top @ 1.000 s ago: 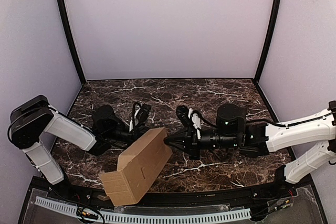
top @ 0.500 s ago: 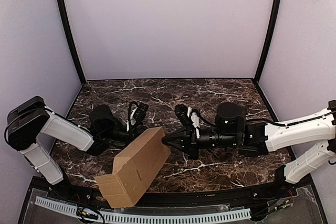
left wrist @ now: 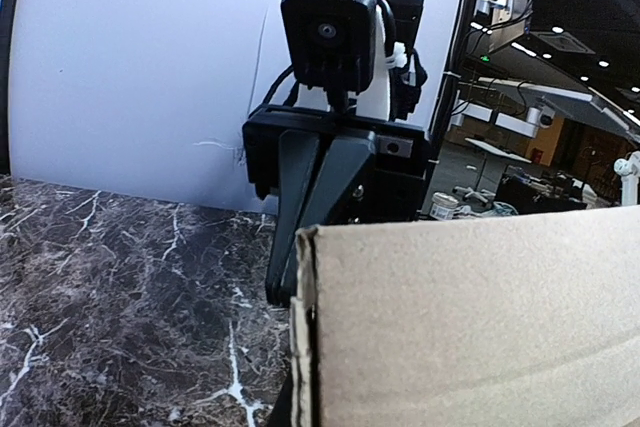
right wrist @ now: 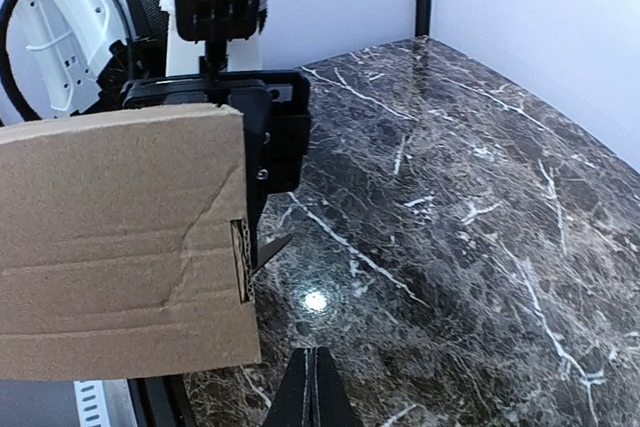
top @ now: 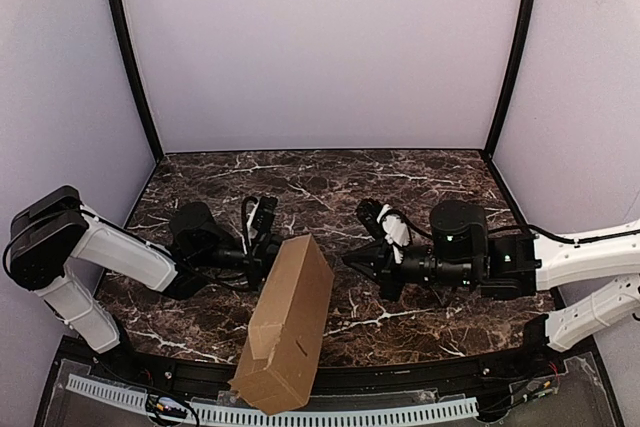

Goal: Fold the paper box

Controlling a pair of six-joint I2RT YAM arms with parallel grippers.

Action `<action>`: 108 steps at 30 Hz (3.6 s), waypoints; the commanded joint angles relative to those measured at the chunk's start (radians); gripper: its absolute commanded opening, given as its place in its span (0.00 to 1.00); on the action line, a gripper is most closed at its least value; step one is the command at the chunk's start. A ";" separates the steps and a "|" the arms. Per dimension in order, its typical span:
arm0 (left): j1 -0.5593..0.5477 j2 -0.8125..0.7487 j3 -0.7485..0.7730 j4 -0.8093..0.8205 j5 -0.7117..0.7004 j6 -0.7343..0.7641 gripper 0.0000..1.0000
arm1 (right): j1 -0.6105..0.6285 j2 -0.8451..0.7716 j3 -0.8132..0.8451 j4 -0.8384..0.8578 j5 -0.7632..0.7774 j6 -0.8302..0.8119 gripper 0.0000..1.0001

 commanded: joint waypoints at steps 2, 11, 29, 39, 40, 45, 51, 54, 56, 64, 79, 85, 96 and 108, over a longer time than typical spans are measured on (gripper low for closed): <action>-0.004 -0.022 -0.027 -0.139 -0.151 0.144 0.00 | -0.011 -0.102 -0.035 -0.124 0.185 -0.012 0.00; -0.022 -0.039 -0.054 -0.291 -0.603 0.171 0.00 | -0.079 -0.172 -0.058 -0.209 0.256 0.045 0.01; -0.211 -0.051 0.116 -0.876 -1.580 -0.049 0.00 | -0.220 -0.168 -0.034 -0.285 0.165 0.173 0.06; -0.214 -0.210 0.107 -1.102 -1.560 -0.330 0.00 | -0.263 -0.222 -0.124 -0.305 0.094 0.313 0.00; -0.213 -0.225 0.106 -1.112 -1.548 -0.360 0.00 | -0.263 -0.236 -0.141 -0.288 0.077 0.325 0.00; -0.213 -0.270 0.102 -1.133 -1.492 -0.436 0.00 | -0.266 -0.276 -0.243 -0.092 -0.085 0.364 0.00; -0.212 -0.325 0.093 -1.109 -1.367 -0.514 0.00 | -0.266 -0.328 -0.345 0.192 -0.242 0.386 0.00; -0.212 -0.350 0.071 -1.068 -1.303 -0.554 0.00 | -0.266 -0.332 -0.369 0.302 -0.292 0.376 0.00; -0.213 -0.361 0.064 -1.056 -1.261 -0.587 0.00 | -0.265 -0.326 -0.377 0.360 -0.316 0.367 0.00; -0.212 -0.391 0.032 -1.002 -1.167 -0.654 0.00 | -0.255 -0.245 -0.338 0.560 -0.417 0.321 0.00; -0.212 -0.429 0.008 -0.984 -1.155 -0.650 0.00 | -0.196 -0.045 -0.237 0.738 -0.431 0.294 0.00; -0.213 -0.432 0.005 -0.975 -1.145 -0.640 0.00 | -0.177 0.002 -0.195 0.700 -0.399 0.273 0.00; -0.212 -0.450 0.005 -0.964 -1.132 -0.625 0.00 | -0.125 0.032 -0.163 0.530 -0.268 0.198 0.00; -0.212 -0.478 -0.007 -0.987 -1.182 -0.611 0.00 | -0.116 -0.081 -0.184 0.419 -0.229 0.161 0.00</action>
